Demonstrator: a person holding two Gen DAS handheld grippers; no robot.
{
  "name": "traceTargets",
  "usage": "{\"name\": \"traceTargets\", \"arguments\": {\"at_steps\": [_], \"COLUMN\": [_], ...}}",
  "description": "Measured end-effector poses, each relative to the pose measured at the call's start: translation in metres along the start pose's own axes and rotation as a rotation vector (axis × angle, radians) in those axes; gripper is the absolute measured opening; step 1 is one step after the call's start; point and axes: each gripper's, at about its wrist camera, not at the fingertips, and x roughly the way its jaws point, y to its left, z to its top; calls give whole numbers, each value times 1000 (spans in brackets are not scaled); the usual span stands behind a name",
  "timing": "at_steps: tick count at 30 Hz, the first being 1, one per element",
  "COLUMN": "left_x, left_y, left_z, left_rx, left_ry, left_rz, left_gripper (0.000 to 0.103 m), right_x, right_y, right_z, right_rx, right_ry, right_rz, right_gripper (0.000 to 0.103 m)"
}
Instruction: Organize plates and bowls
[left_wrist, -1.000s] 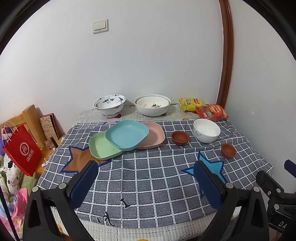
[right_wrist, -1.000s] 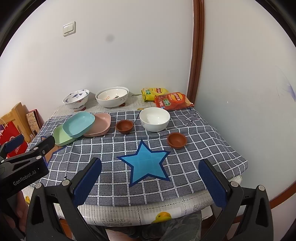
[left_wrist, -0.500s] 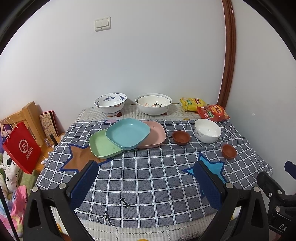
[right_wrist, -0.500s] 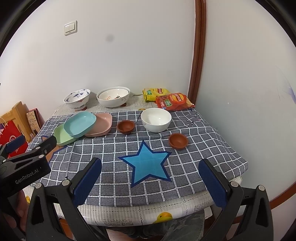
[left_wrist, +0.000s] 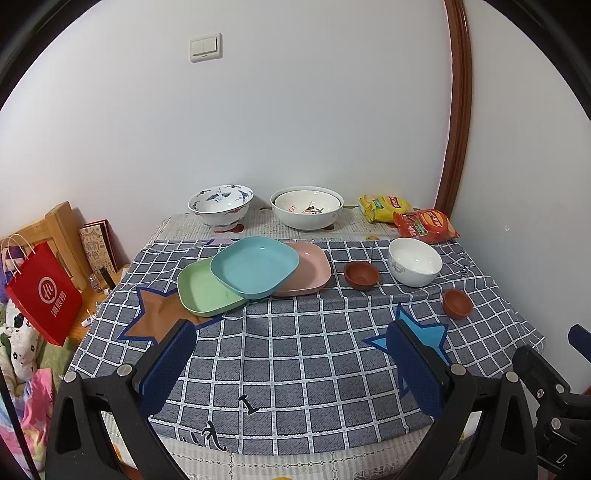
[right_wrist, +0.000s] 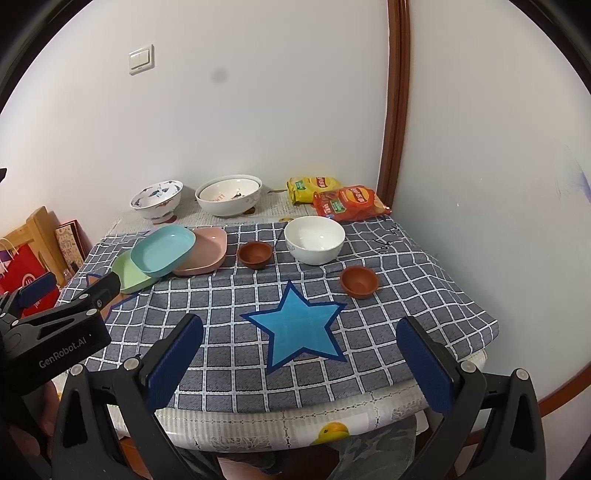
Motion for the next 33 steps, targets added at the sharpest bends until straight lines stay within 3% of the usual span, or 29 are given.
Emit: {"name": "traceTargets", "arguments": {"at_steps": [21, 33], "left_x": [32, 112], "left_y": [-14, 31], "left_z": [24, 39], "left_rx": [32, -22], "left_ry": [26, 123], "left_rz": [-25, 28], "left_gripper": [103, 101], "right_x": [25, 90], "right_y": [-5, 26], "right_z": [18, 46], "right_rx": [33, -25], "right_ry": [7, 42], "right_rz": [12, 89], "right_gripper": [103, 102]}}
